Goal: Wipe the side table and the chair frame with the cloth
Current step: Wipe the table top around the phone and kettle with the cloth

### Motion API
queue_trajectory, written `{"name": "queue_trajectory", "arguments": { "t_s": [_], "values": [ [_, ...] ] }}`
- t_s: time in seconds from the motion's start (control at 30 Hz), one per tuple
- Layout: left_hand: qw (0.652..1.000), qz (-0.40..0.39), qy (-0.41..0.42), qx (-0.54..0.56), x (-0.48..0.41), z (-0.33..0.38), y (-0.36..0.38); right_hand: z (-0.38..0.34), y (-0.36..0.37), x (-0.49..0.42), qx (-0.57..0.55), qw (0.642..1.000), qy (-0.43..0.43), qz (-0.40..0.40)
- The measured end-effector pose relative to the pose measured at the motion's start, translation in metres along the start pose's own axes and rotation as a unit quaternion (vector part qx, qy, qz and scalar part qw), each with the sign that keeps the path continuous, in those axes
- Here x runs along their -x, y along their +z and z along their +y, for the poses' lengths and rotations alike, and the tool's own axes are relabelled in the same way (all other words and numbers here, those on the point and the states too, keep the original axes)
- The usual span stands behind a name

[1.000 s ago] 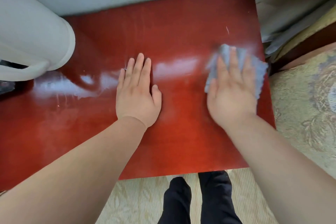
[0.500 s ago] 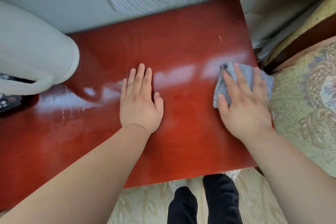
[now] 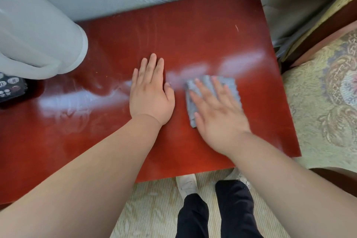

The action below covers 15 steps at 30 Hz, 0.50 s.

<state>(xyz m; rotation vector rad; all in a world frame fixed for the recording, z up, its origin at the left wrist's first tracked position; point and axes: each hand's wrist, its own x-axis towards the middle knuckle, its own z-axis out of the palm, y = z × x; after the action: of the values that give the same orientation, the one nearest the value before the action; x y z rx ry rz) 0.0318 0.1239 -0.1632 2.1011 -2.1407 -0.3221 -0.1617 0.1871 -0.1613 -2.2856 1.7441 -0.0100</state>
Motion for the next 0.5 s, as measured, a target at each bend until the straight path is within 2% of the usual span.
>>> {"name": "queue_trajectory", "arguments": {
  "t_s": [0.17, 0.33, 0.4, 0.5],
  "values": [
    [1.0, 0.002, -0.007, 0.011, 0.003, 0.001, -0.002, 0.068, -0.01, 0.023, 0.019, 0.988, 0.15, 0.016],
    [1.0, -0.015, 0.01, 0.024, 0.007, 0.002, -0.008, 0.041, -0.014, 0.017, -0.014, 0.97, 0.244, -0.014],
    [0.999, -0.037, 0.02, 0.032, 0.024, 0.003, -0.011, 0.017, -0.014, 0.017, -0.029, 0.976, 0.214, -0.035],
    [0.997, -0.056, 0.062, 0.003, 0.076, -0.01, -0.015, -0.031, -0.007, 0.027, -0.044, 0.993, 0.1, -0.048]
  ]
}}
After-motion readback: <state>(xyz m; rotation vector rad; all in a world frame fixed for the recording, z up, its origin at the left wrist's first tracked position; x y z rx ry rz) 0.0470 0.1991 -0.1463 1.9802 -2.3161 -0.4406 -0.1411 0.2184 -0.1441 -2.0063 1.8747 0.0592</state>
